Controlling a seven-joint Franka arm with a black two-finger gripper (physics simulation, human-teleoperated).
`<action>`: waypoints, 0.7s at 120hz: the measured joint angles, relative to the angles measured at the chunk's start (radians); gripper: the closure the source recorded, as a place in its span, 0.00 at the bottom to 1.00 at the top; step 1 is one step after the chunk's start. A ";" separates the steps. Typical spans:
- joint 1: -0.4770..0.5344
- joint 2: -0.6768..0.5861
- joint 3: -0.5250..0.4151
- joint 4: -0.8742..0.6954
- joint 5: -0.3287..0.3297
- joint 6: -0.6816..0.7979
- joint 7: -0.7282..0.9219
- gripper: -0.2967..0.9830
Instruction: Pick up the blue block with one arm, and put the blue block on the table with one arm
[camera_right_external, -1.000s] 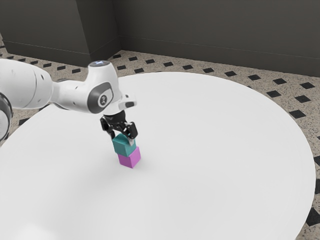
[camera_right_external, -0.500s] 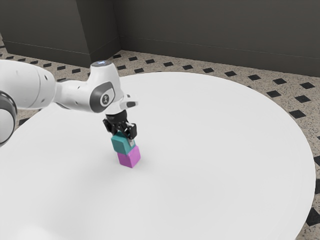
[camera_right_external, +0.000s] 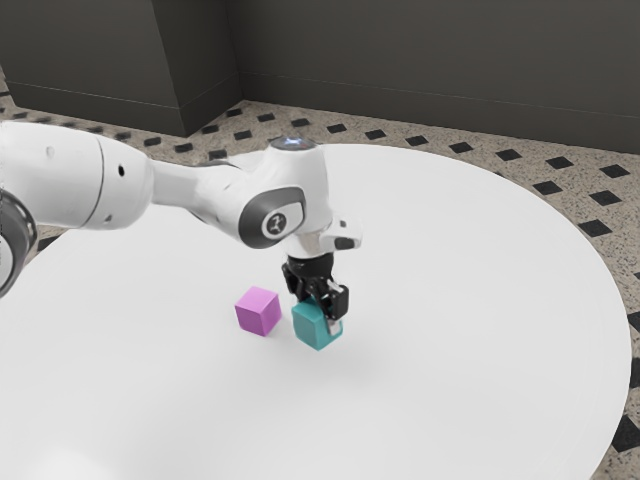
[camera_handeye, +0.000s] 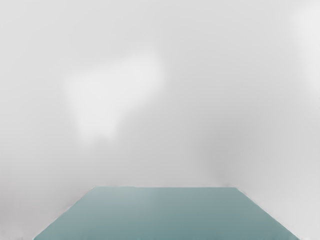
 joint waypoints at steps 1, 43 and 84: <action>0.000 0.000 0.000 -0.008 0.000 0.003 -0.002 0.47; -0.002 0.056 -0.006 -0.061 -0.018 0.110 -0.076 0.39; -0.012 -0.111 0.056 -0.023 -0.123 0.037 -0.108 0.26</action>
